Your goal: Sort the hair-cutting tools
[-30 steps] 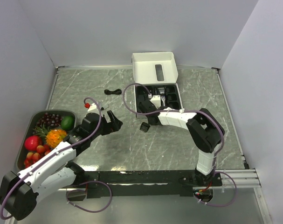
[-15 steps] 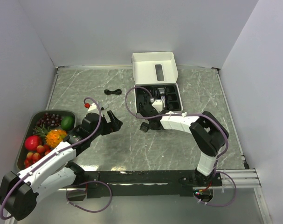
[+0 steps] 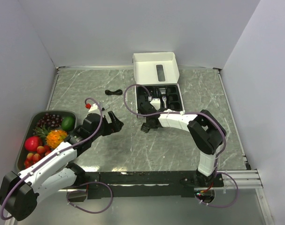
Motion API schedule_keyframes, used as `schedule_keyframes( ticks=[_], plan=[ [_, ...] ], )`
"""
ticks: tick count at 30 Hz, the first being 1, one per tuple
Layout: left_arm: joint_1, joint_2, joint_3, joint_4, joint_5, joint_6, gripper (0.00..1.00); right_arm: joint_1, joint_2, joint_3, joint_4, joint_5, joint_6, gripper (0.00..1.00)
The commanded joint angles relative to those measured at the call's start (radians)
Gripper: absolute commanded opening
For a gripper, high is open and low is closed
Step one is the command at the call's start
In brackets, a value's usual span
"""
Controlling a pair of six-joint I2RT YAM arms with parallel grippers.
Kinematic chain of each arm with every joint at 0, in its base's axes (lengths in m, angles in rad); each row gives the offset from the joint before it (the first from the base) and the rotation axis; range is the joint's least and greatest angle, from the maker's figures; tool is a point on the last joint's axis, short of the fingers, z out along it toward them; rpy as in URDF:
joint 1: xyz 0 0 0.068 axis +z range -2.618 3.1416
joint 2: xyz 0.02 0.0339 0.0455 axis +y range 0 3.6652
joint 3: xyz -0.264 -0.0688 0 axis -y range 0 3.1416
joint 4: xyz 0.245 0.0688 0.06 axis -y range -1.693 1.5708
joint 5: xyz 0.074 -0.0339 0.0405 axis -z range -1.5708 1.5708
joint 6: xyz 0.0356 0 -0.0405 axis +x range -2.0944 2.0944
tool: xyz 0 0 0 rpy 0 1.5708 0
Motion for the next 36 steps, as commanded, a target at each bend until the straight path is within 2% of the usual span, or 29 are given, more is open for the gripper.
schedule_keyframes(
  ticks=[1,11,17,19,20,24,25,28,31,36],
  plan=[
    [-0.005,-0.001,0.007,0.024,0.000,0.007,0.99,0.018,0.052,0.029,0.041,-0.160,0.057,0.00],
    [-0.005,-0.008,0.013,0.007,-0.009,0.011,0.99,0.012,0.129,0.139,0.050,-0.172,0.026,0.00],
    [-0.005,-0.016,0.003,0.009,-0.011,0.011,1.00,-0.002,0.124,0.178,0.024,-0.149,-0.032,0.06],
    [-0.005,-0.018,0.003,0.010,-0.011,0.010,0.99,0.000,0.084,0.176,-0.008,-0.099,-0.048,0.20],
    [-0.005,-0.022,0.001,0.012,-0.009,0.010,0.99,0.000,0.054,0.173,-0.020,-0.082,-0.054,0.37],
    [-0.005,-0.038,-0.002,0.003,-0.014,0.010,0.99,0.013,-0.023,0.164,-0.082,-0.020,-0.083,0.54],
    [-0.005,-0.044,-0.002,0.001,-0.018,0.011,0.99,0.024,-0.049,0.155,-0.088,-0.013,-0.090,0.61],
    [-0.005,-0.062,-0.004,-0.011,-0.032,0.013,0.99,0.053,-0.066,0.156,-0.114,-0.013,-0.112,0.66],
    [-0.005,-0.079,0.001,-0.029,-0.034,0.008,0.99,0.079,-0.065,0.159,-0.106,-0.022,-0.135,0.66],
    [-0.005,-0.125,0.021,-0.107,-0.095,-0.041,0.99,0.109,-0.049,0.159,-0.005,-0.186,-0.307,0.67]
  ],
)
